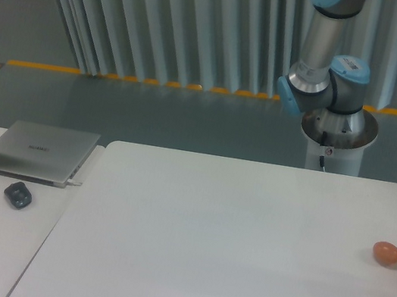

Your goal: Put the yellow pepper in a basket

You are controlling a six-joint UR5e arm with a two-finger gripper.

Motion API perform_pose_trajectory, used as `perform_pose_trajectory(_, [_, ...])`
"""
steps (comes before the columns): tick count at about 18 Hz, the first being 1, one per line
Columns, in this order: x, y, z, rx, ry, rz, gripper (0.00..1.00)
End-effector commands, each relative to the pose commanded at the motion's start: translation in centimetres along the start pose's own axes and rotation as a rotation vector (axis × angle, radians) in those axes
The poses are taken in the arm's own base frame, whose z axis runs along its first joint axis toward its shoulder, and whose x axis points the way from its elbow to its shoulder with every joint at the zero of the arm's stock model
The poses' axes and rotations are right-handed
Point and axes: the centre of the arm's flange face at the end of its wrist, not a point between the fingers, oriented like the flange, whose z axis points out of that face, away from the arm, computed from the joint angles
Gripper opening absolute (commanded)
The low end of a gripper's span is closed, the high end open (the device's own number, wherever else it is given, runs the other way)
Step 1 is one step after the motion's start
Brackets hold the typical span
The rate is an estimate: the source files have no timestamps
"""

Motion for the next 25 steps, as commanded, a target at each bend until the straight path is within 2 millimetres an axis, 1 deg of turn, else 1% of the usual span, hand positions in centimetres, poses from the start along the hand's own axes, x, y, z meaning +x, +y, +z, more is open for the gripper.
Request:
perform_pose_trajectory(2, [1.4, 2.2, 1.2, -0.024, -0.006, 0.001, 0.37])
perform_pose_trajectory(3, [2.0, 3.5, 2.4, -0.020, -0.016, -0.012, 0.38])
perform_pose_trajectory(4, [2.3, 4.2, 3.3, -0.008, -0.025, -0.014, 0.42])
perform_pose_trajectory(5, [2.5, 4.7, 3.9, 0.001, -0.040, -0.021, 0.47])
perform_pose_trajectory(6, [2.5, 4.9, 4.5, 0.014, -0.052, -0.029, 0.62])
perform_pose_trajectory(7, [2.6, 5.0, 5.0, 0.029, -0.064, -0.036, 0.72])
perform_pose_trajectory(8, [2.5, 4.9, 5.4, 0.042, -0.072, -0.041, 0.73])
perform_pose_trajectory(9, [2.6, 4.9, 5.5, 0.046, -0.078, -0.048, 0.76])
perform_pose_trajectory(10, [2.7, 5.1, 5.5, 0.046, -0.079, -0.050, 0.76])
perform_pose_trajectory(11, [2.9, 5.2, 5.7, 0.050, -0.082, -0.054, 0.81])
perform_pose_trajectory(12, [3.4, 5.7, 6.0, 0.060, -0.091, -0.064, 0.93])
perform_pose_trajectory(14, [3.8, 6.1, 6.5, 0.092, -0.128, -0.089, 0.99])
perform_pose_trajectory(18, [4.2, 6.1, 6.9, 0.113, -0.136, -0.170, 1.00])
perform_pose_trajectory(20, [4.1, 5.7, 6.5, 0.119, -0.136, -0.213, 1.00])
perform_pose_trajectory(22, [4.2, 5.1, 5.7, 0.119, -0.137, -0.242, 1.00])
perform_pose_trajectory(24, [4.1, 4.6, 4.5, 0.114, -0.142, -0.251, 1.00])
perform_pose_trajectory(25, [4.3, 4.0, 3.9, 0.115, -0.142, -0.253, 1.00])
